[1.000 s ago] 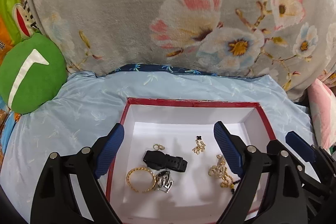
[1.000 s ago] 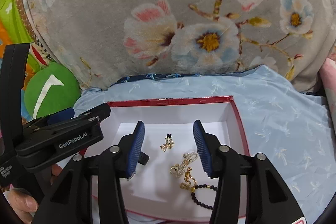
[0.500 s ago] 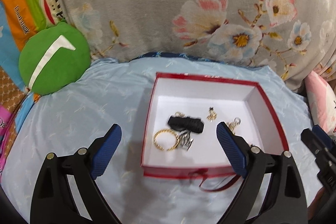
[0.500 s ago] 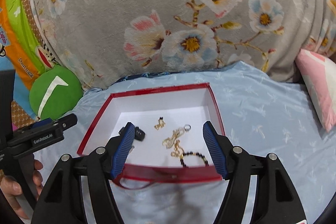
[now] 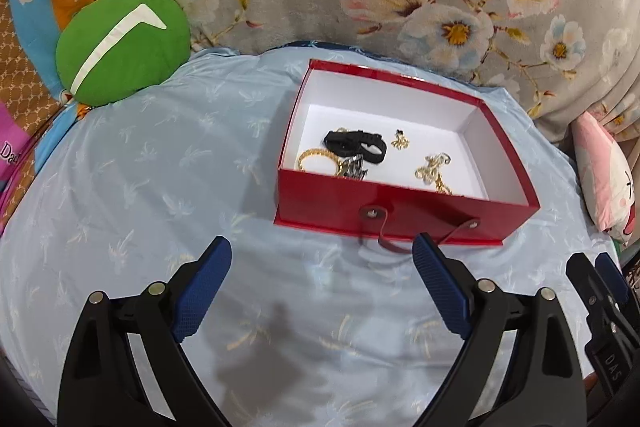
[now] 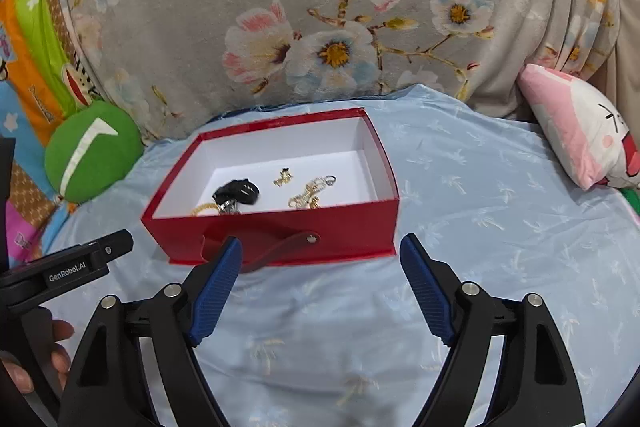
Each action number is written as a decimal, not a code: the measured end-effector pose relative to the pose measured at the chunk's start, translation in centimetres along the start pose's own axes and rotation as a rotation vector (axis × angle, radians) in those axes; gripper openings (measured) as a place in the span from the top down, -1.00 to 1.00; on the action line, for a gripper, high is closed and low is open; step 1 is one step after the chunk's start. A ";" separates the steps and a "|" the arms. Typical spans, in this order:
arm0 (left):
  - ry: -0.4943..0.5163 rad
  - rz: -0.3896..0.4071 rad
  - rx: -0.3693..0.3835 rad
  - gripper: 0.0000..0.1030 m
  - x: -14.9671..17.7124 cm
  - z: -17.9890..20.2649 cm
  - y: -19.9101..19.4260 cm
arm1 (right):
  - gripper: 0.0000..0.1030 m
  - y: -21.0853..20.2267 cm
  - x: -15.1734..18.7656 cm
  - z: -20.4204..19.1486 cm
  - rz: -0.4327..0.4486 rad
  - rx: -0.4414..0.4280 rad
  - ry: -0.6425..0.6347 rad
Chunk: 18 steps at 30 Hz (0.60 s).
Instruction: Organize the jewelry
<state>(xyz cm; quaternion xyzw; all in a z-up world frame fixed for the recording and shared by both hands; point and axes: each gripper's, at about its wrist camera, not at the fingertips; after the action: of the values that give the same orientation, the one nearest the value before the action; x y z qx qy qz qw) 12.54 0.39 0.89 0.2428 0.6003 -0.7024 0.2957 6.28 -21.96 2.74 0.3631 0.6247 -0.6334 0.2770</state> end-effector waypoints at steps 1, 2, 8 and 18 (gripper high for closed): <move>0.006 -0.003 -0.009 -0.74 0.4 0.1 -0.1 | -0.58 -0.2 0.4 -0.1 -0.004 0.004 -0.004; 0.011 -0.005 -0.015 -0.74 0.8 0.1 -0.2 | -0.59 -0.4 0.8 -0.1 -0.009 0.004 -0.004; 0.039 -0.020 -0.048 -0.74 2.6 0.2 -0.5 | -0.62 -1.0 2.4 -0.5 -0.032 0.012 -0.006; 0.090 -0.021 -0.084 -0.74 4.3 1.1 -1.2 | -0.67 -1.4 3.9 -1.6 -0.054 0.031 -0.037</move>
<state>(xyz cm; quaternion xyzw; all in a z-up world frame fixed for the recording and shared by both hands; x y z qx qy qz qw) 8.63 -1.09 -1.10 0.2552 0.6443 -0.6681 0.2709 3.10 -19.84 0.52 0.3386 0.6192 -0.6568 0.2658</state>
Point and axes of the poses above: each gripper's, at about its wrist camera, not at the fingertips, and y roughly the way its jaws point, z to its right, x to its underside, and after that the axes turned 3 degrees about -y, right-handed
